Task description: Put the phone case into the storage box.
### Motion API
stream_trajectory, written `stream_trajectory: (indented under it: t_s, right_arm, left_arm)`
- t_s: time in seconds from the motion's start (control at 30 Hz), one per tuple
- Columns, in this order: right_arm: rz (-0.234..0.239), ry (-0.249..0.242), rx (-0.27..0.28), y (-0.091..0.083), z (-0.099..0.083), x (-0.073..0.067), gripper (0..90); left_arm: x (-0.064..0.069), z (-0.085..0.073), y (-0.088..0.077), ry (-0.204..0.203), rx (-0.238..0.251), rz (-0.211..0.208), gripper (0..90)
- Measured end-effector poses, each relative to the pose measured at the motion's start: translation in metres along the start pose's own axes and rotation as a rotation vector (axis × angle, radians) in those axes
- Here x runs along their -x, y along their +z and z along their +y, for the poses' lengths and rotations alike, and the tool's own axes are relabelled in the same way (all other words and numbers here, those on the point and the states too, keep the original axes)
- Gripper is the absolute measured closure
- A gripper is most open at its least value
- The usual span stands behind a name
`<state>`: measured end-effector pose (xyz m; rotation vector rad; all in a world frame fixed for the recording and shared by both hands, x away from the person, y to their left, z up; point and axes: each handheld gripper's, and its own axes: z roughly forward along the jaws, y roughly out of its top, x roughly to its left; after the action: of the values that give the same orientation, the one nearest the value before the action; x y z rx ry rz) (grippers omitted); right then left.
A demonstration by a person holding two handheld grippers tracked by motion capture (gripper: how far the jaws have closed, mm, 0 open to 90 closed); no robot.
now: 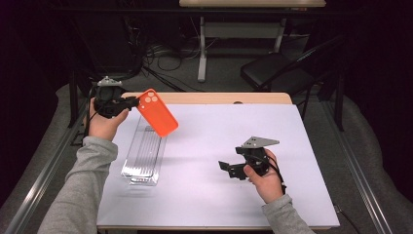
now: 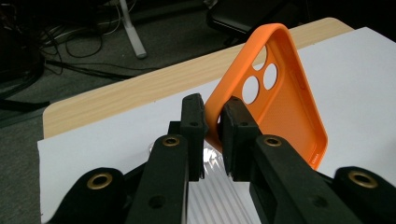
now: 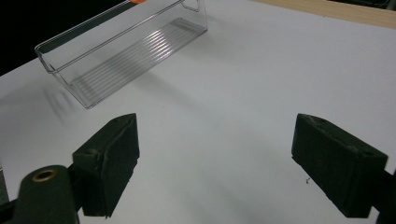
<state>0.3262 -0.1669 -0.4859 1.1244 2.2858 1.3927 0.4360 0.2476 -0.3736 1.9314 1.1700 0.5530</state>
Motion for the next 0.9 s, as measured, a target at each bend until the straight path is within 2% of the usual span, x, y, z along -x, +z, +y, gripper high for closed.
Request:
stream_trajectory:
  t_s: [0.43,0.73,0.9]
  right_arm:
    - [-0.003,-0.001,-0.005,0.001,-0.001,0.0,14.9]
    - [-0.006,-0.002,-0.005,0.001,-0.001,0.001,14.9]
    - [-0.006,0.0,-0.003,0.001,-0.001,0.001,14.9]
  left_arm:
    - [-0.004,0.014,0.006,0.042,-0.04,0.036,80.5]
    - [-0.007,0.021,0.008,0.081,-0.048,0.083,80.5]
    - [-0.007,0.022,0.009,0.116,-0.043,0.115,80.5]
